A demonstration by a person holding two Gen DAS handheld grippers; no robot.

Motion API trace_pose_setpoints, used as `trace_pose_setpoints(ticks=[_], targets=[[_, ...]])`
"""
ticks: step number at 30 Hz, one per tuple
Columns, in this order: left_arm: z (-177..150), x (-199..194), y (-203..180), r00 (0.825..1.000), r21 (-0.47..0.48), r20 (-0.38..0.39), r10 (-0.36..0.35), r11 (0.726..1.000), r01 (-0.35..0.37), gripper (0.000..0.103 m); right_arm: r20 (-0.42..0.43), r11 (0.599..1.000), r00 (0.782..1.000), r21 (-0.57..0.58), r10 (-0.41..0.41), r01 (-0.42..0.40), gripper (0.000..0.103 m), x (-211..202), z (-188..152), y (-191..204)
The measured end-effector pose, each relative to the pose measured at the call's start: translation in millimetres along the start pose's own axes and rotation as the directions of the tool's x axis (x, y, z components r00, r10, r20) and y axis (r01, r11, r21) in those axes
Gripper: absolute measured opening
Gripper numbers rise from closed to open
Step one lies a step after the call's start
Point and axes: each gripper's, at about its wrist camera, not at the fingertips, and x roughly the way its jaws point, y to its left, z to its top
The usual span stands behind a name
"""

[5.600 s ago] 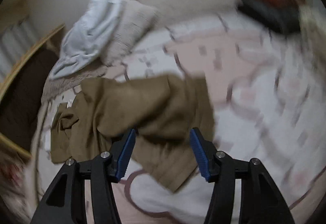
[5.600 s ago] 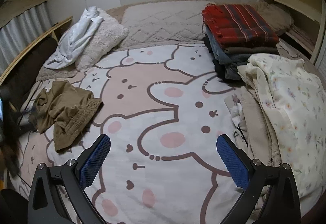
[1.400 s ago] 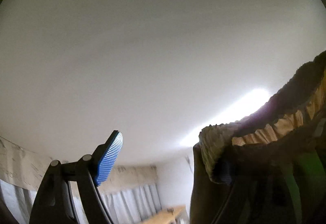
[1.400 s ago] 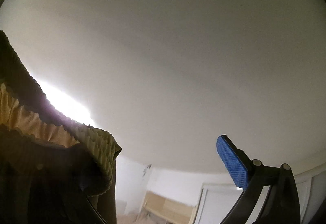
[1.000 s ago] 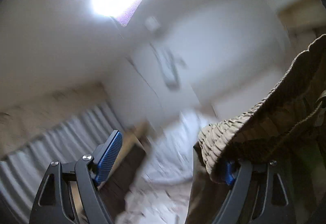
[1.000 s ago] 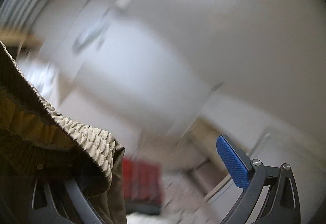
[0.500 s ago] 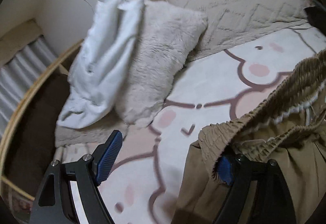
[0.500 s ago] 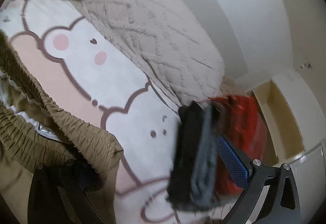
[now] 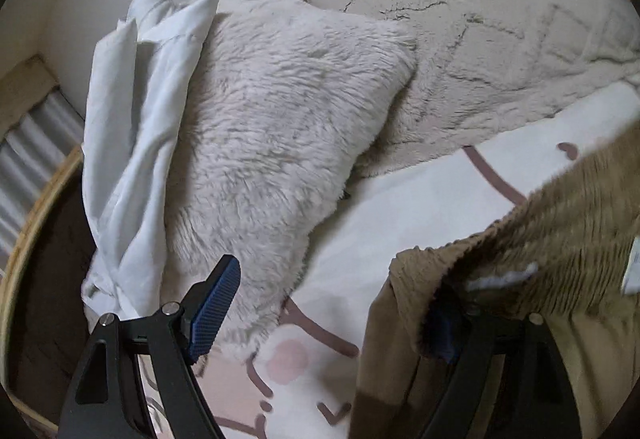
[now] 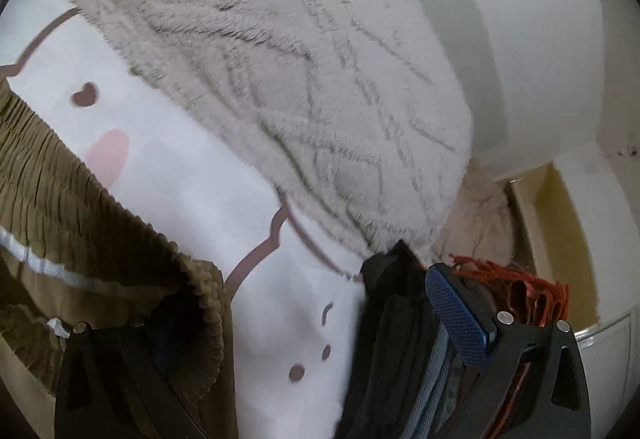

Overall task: Fold clothes
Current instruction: 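Lower the waistband onto the bed near the pillows with both grippers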

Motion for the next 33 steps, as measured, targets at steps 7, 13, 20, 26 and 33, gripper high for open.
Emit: trace_pose_setpoints(ticks=[7,13,20,26,33], targets=[[38.5,23.8,23.3,0.998,-0.080,-0.004,0.058,0.995,-0.058,0.084,0.050,0.984,0.997,0.171,-0.055,0.046,0.103,9.1,60.6,-31.8],[-0.2,85.5,-2.2,0.991,-0.184,-0.101,-0.087,0.981,0.067,0.084,-0.157,0.965,0.964,0.184,0.216,-0.187,0.103,81.9,42.0,37.6],[-22.1,108.7,21.8,0.976,-0.418,-0.037,-0.213,0.891,0.178,0.098,0.001,0.783,0.930,0.539,0.369,-0.311,0.103,118.9,13.5,21.9],[-15.6,104.4,11.2,0.991,-0.357,-0.043,-0.128,0.928,0.104,0.098,0.029,0.740,0.921,0.585,0.390,-0.332,0.103,125.6,11.9,18.3],[-10.5,100.6,3.7,0.998,-0.304,-0.033,-0.049,0.952,0.037,0.098,0.053,0.784,0.885,0.441,0.463,-0.437,0.103,101.6,29.0,-10.7]])
